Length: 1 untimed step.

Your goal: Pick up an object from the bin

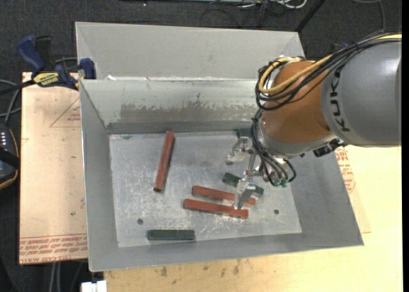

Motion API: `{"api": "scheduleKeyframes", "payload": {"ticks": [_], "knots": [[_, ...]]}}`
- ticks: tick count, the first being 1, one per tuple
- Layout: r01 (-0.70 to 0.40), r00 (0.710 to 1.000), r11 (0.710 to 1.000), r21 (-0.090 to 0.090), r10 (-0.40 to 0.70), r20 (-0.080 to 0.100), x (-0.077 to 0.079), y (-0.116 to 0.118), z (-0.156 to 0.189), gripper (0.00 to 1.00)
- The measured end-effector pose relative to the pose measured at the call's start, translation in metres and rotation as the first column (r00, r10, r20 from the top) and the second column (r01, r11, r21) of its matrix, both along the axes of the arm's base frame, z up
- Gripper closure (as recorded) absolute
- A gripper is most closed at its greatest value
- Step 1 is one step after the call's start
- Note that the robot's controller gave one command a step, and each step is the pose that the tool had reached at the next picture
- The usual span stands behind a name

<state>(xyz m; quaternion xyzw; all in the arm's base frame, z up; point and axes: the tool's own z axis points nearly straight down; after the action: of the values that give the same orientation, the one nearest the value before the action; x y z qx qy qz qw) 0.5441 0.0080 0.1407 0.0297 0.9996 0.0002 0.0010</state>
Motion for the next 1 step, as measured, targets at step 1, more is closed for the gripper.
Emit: {"api": "scheduleKeyframes", "payload": {"ticks": [1], "knots": [[-0.095, 0.995, 0.995, 0.001, 0.095, 0.002, -0.0341, 0.0366, -0.0613, 0.00]]}}
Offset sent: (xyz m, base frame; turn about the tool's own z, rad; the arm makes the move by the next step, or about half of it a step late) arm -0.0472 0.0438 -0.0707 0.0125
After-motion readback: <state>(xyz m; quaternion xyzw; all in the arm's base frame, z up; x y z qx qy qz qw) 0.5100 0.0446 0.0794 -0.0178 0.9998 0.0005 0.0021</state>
